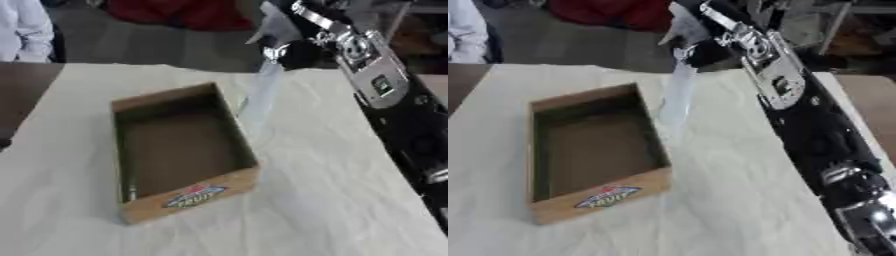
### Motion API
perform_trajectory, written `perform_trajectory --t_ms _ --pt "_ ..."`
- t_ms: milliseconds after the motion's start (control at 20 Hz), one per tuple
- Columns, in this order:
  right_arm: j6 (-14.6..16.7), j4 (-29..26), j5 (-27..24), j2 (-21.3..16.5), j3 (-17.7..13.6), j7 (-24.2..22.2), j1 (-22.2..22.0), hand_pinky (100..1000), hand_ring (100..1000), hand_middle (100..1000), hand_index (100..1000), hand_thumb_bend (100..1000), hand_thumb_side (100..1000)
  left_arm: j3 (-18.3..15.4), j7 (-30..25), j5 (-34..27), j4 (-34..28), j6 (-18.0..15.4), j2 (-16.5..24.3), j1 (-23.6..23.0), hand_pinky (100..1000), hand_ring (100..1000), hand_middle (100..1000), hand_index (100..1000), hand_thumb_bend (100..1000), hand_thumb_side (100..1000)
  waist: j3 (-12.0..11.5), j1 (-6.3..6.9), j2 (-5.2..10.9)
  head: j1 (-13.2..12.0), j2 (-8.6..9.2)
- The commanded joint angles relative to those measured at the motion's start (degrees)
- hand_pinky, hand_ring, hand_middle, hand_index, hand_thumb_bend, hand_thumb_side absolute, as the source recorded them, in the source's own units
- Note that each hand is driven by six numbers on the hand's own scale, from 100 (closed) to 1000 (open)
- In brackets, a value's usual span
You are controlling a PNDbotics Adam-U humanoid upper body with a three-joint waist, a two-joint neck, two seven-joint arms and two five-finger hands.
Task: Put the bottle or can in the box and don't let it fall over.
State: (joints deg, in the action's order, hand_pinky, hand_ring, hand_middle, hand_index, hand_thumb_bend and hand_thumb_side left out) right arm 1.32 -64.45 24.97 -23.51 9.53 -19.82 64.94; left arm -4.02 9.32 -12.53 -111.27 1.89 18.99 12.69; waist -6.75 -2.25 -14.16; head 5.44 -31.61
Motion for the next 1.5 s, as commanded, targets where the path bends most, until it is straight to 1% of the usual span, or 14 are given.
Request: perform_trajectory --t_ms 50,250,450,700,900,1150,1350,1500 --pt "0.26 -2.12 2.23 -1.93 -0.37 0.76 1.75 337 127 101 103 100 131 -0.17 -0.24 0.24 -0.86 -0.03 0.63 0.4 644 783 719 756 259 568 0.07 0.28 1.51 0.06 -0.06" --pt "-0.22 -3.37 3.74 -2.22 -0.9 1.58 2.89 344 121 100 104 100 110 -0.16 -0.26 0.15 -0.85 -0.04 0.74 0.42 644 783 718 754 256 568 0.06 0.26 1.83 0.07 -0.36" --pt "-1.8 -5.31 3.06 -2.42 -1.19 3.27 4.03 312 107 100 106 100 100 -0.17 -0.17 -0.02 -0.82 -0.03 0.94 0.47 645 783 717 751 253 565 0.01 0.28 2.26 0.15 -0.8" --pt "-2.41 -8.91 3.7 -2.98 -0.8 5.17 4.57 291 100 100 106 100 100 -0.11 -0.24 -0.19 -0.78 0.01 1.07 0.43 646 783 715 748 252 564 0.09 0.21 2.83 0.25 -1.37" --pt "-2.85 -10.19 3.28 -3.01 -0.64 4.49 5.1 292 100 100 107 100 100 -0.16 -0.23 -0.18 -0.78 -0.06 1.25 0.36 648 783 715 747 253 560 0.13 0.22 3.25 0.43 -1.68" --pt "-5.34 -13.78 2.94 -1.93 0.25 2.67 6.01 299 100 100 108 100 100 -0.25 -0.12 -0.16 -0.83 -0.13 1.38 0.27 648 783 715 746 252 558 0.19 0.31 3.55 0.61 -2.27" --pt "-7.37 -17.18 1.89 0.28 0.8 1.65 6.57 304 100 100 111 100 100 -0.27 -0.07 -0.18 -0.81 -0.13 1.35 0.2 649 782 715 746 253 556 0.13 0.48 3.77 0.98 -2.56" --pt "-7.87 -19.42 1.15 2.17 1.71 0.6 6.21 306 101 100 112 100 100 -0.36 0.04 -0.21 -0.8 -0.16 1.26 0.18 649 782 715 747 254 553 0.03 0.61 3.92 1.21 -2.87"
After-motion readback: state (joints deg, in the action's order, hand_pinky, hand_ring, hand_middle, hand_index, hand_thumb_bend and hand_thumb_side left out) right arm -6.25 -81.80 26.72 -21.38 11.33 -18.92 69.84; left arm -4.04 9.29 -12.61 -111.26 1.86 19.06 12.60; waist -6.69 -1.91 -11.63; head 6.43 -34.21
